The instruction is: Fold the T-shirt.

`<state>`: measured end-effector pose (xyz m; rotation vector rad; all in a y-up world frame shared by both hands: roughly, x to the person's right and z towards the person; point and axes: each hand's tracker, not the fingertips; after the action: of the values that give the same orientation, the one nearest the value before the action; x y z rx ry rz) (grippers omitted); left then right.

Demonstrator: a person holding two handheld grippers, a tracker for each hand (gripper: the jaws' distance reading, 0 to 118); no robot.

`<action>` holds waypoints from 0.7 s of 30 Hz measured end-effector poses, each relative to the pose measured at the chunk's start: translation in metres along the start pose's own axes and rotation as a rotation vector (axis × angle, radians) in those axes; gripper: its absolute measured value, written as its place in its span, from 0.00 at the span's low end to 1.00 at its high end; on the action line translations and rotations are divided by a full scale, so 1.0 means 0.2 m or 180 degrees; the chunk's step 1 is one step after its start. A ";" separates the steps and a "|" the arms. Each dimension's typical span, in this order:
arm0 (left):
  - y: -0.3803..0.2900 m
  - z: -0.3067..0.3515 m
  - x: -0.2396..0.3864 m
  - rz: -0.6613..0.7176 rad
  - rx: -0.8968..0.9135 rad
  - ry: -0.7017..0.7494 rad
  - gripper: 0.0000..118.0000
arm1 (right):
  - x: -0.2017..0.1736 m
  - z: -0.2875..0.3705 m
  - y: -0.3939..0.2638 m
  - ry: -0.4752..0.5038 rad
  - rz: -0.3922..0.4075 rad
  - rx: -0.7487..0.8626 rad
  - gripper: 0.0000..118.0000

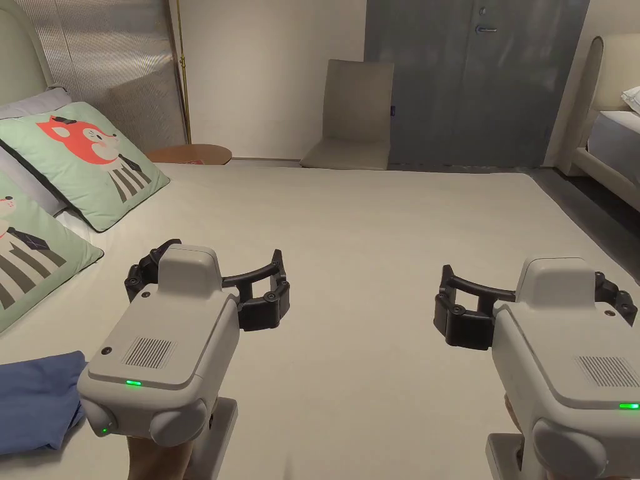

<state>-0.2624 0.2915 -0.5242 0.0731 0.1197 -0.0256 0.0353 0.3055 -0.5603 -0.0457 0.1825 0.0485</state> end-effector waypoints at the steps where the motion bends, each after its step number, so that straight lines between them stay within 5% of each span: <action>1: 0.00 0.00 0.00 0.0000 0.0002 -0.0001 0.93 | 0.00 -0.01 0.01 0.0002 -0.0083 -0.0104 1.00; 5: 0.00 0.00 -0.01 0.0009 -0.0005 -0.0011 0.93 | 0.01 -0.04 0.05 -0.0296 -0.0562 -0.0614 1.00; 10: 0.00 0.00 -0.01 0.0016 -0.0006 -0.0007 0.93 | 0.02 -0.11 0.14 -0.0731 -0.0543 -0.1551 1.00; 21: -0.01 -0.01 -0.01 0.0013 0.0005 -0.0005 0.93 | 0.03 -0.10 0.13 -0.0628 -0.0587 -0.1420 1.00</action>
<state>-0.2645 0.2902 -0.5256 0.0749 0.1178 -0.0215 0.0368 0.3314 -0.5813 -0.5005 -0.0332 -0.0911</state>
